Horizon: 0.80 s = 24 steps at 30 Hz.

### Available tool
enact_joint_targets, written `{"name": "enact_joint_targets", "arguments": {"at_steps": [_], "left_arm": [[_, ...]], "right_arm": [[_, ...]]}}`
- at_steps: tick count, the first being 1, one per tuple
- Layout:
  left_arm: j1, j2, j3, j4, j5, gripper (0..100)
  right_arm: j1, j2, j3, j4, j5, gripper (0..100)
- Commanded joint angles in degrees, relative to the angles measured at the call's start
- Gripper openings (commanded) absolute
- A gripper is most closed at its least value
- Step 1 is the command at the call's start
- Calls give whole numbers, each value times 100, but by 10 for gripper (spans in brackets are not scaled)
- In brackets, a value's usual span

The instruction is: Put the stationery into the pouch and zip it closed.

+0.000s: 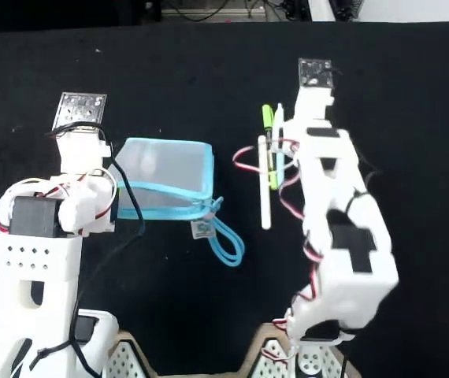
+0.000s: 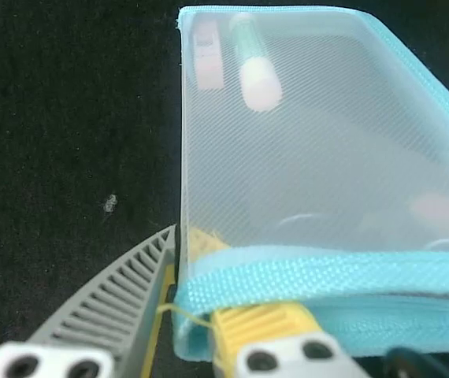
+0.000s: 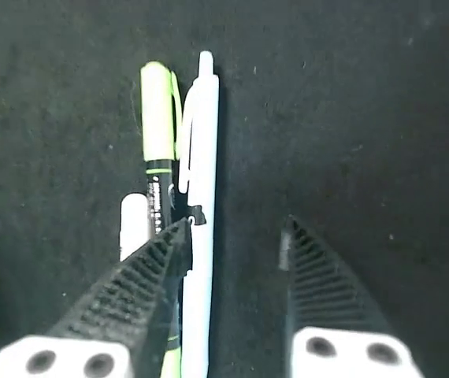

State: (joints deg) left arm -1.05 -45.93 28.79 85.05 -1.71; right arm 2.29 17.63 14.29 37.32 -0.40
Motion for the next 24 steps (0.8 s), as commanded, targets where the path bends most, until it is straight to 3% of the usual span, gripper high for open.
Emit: {"name": "enact_joint_targets", "arguments": {"at_steps": [1, 12, 16, 24], "left_arm": [[13, 26, -13, -62, -26, 30], [13, 26, -13, -62, -26, 30], [4, 26, -13, -62, -26, 30], [4, 26, -22, -62, -35, 30]], "right_arm": [[-70, 629, -1218, 607, 62, 181], [-105, 2686, -4145, 2673, 62, 164], [114, 2993, -5015, 3508, 70, 6], [545, 3064, -5868, 4941, 70, 10]]}}
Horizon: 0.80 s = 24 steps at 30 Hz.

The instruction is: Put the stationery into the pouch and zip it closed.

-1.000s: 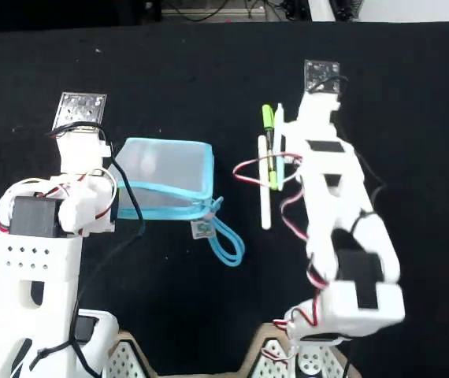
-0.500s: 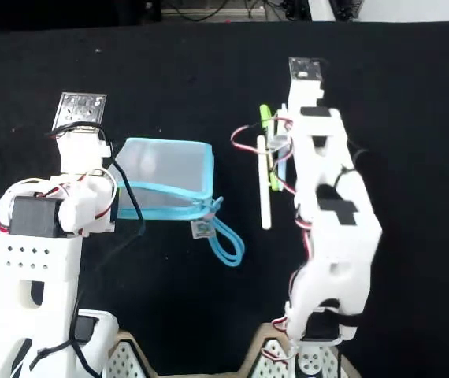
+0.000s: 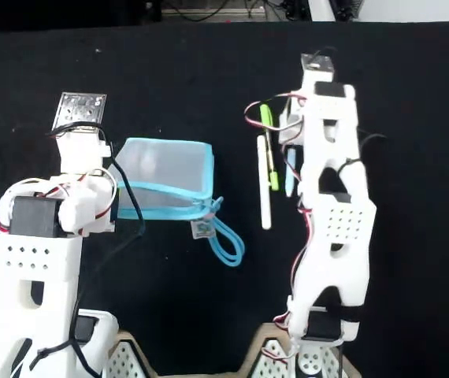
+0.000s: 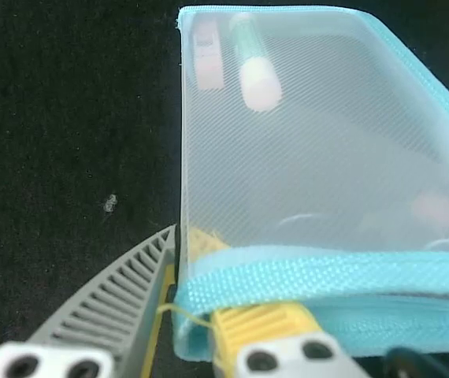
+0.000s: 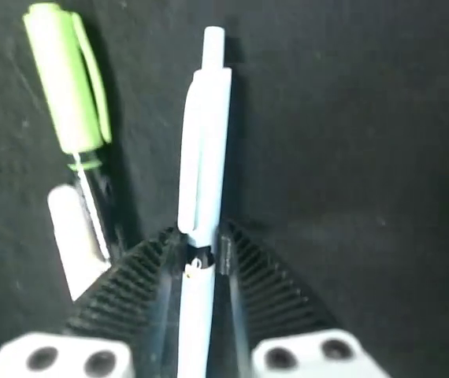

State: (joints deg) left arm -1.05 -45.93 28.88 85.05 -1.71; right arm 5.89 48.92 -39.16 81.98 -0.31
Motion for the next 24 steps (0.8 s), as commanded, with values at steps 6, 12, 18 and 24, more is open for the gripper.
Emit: {"name": "enact_joint_targets", "arguments": {"at_steps": [6, 12, 18, 24], "left_arm": [[4, 26, -22, -62, -35, 30], [4, 26, -40, -62, -35, 30], [4, 26, -40, -62, -35, 30], [4, 26, -22, -62, -35, 30]], "right_arm": [[211, -57, -681, 642, 62, 18], [185, -66, -901, 1301, 387, 213], [141, -48, -1077, 826, 369, 200], [237, 295, -954, -53, -132, 184]]}}
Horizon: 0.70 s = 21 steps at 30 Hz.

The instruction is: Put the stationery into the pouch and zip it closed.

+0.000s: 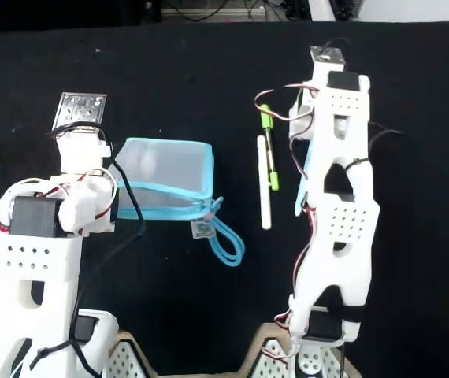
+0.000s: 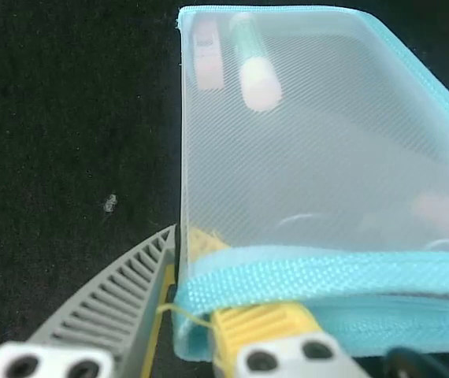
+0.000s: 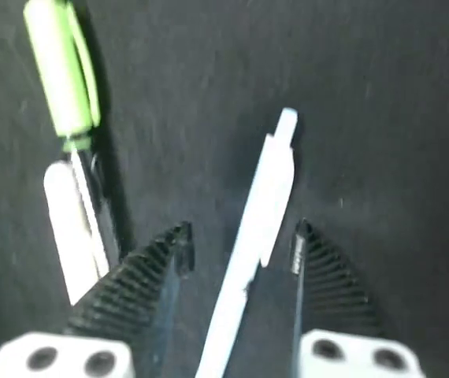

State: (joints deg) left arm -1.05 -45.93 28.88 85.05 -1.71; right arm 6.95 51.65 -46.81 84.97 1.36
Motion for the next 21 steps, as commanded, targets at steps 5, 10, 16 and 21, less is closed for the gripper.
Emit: {"name": "enact_joint_targets", "arguments": {"at_steps": [5, 10, 16, 21], "left_arm": [[4, 26, -22, -62, -35, 30], [4, 26, -22, -62, -35, 30], [4, 26, -22, -62, -35, 30], [4, 26, -22, -62, -35, 30]], "right_arm": [[176, 268, -303, -624, -396, 184], [158, 479, -470, -598, -378, 135], [26, 374, -479, -290, -35, 9], [-229, 48, -418, 141, 360, 11]]}}
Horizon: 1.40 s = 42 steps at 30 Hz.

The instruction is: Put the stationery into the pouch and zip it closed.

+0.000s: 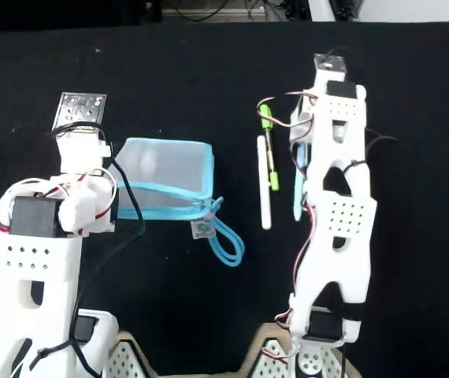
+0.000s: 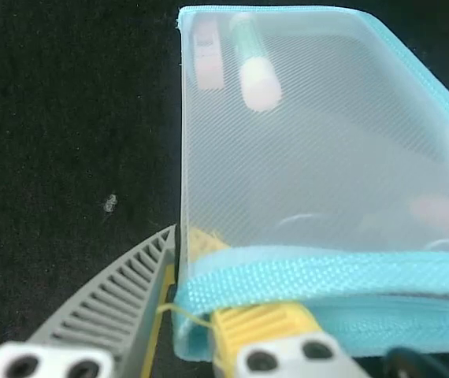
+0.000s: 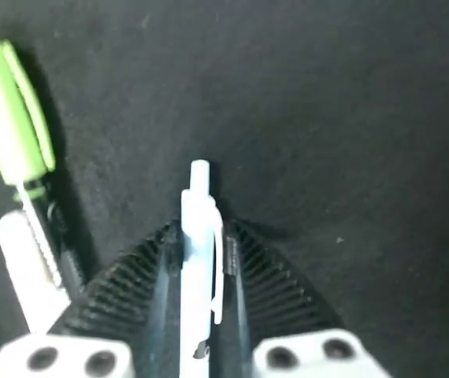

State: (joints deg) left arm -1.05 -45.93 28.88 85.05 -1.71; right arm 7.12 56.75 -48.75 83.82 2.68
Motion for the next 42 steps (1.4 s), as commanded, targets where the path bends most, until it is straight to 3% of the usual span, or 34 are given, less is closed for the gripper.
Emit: {"name": "enact_joint_targets", "arguments": {"at_steps": [1, 7, 22, 28, 31, 34, 42], "left_arm": [[4, 26, -22, -62, -35, 30], [4, 26, -13, -62, -35, 30], [4, 26, -13, -62, -35, 30], [4, 26, -13, -62, -35, 30], [4, 26, -13, -62, -35, 30], [4, 26, -13, -62, -35, 30], [4, 26, -13, -62, -35, 30]], "right_arm": [[-246, -470, -215, 273, 290, 11], [-229, -488, -136, 255, 668, 11], [-255, -462, -31, 448, 686, 18], [-264, -462, 4, 448, 686, 154], [-264, -462, 4, 448, 695, 117], [-237, -479, -22, 448, 695, 5], [-220, -1332, -31, 1011, 659, 10]]}}
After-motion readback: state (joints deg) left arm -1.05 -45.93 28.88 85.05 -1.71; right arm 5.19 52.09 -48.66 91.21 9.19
